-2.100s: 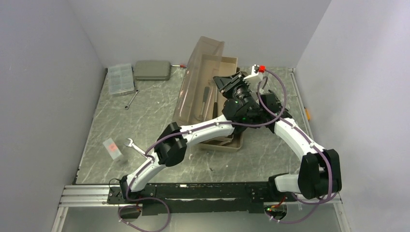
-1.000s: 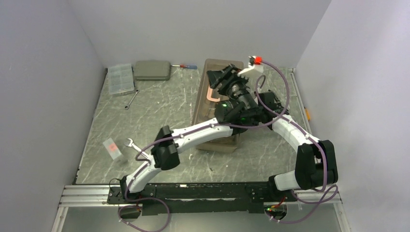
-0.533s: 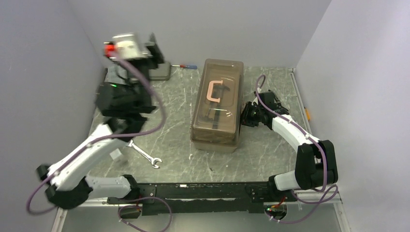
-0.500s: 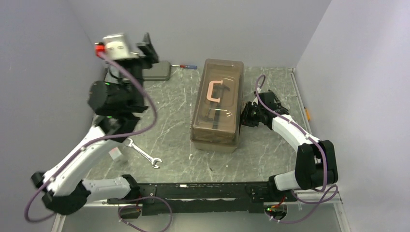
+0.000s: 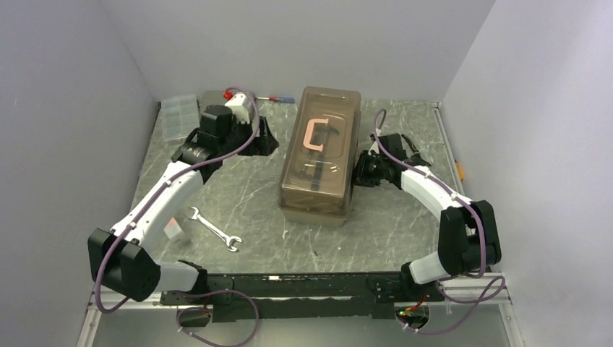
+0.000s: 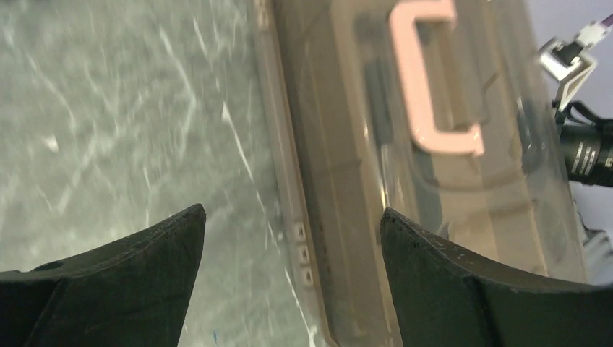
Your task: Pack the tool kit
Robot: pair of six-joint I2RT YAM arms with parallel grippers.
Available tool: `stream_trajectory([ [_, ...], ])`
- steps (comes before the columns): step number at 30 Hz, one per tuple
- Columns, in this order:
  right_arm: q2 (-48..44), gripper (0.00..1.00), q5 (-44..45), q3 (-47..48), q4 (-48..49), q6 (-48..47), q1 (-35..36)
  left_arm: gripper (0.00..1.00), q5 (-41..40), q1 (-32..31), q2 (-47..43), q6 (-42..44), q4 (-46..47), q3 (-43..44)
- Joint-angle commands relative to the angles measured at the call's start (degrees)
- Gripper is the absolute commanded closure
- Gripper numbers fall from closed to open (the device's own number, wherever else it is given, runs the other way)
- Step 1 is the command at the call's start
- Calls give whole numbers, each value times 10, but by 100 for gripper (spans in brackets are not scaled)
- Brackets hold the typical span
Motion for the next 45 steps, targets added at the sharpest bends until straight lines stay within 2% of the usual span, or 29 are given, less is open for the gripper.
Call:
stream_trajectory([
  [1, 38, 81, -50, 43, 77, 24, 69, 7, 110, 40, -59, -53, -12, -6],
  [4, 69, 81, -38, 77, 83, 37, 99, 6, 110, 58, -79, -45, -21, -12],
  [7, 84, 72, -29, 107, 74, 57, 108, 6, 112, 68, -81, -36, -38, -3],
  [13, 30, 60, 87, 157, -24, 81, 107, 6, 105, 72, -80, -26, -51, 2],
  [17, -18, 53, 98, 152, -31, 91, 104, 6, 101, 72, -77, -28, -49, -4],
  [24, -50, 52, 114, 171, -77, 74, 78, 7, 110, 72, -66, -30, -45, -4],
  [28, -72, 52, 101, 153, -69, 61, 46, 7, 114, 72, -63, -27, -50, 7],
  [35, -66, 53, 14, 101, 10, 45, -33, 5, 132, 72, -20, -18, -74, 54],
  [40, -32, 54, 36, 62, 39, 51, -77, 5, 156, 72, 40, -37, -83, 101],
  [45, 10, 60, 27, 4, 103, 72, -116, 5, 147, 72, 95, -48, -90, 137],
])
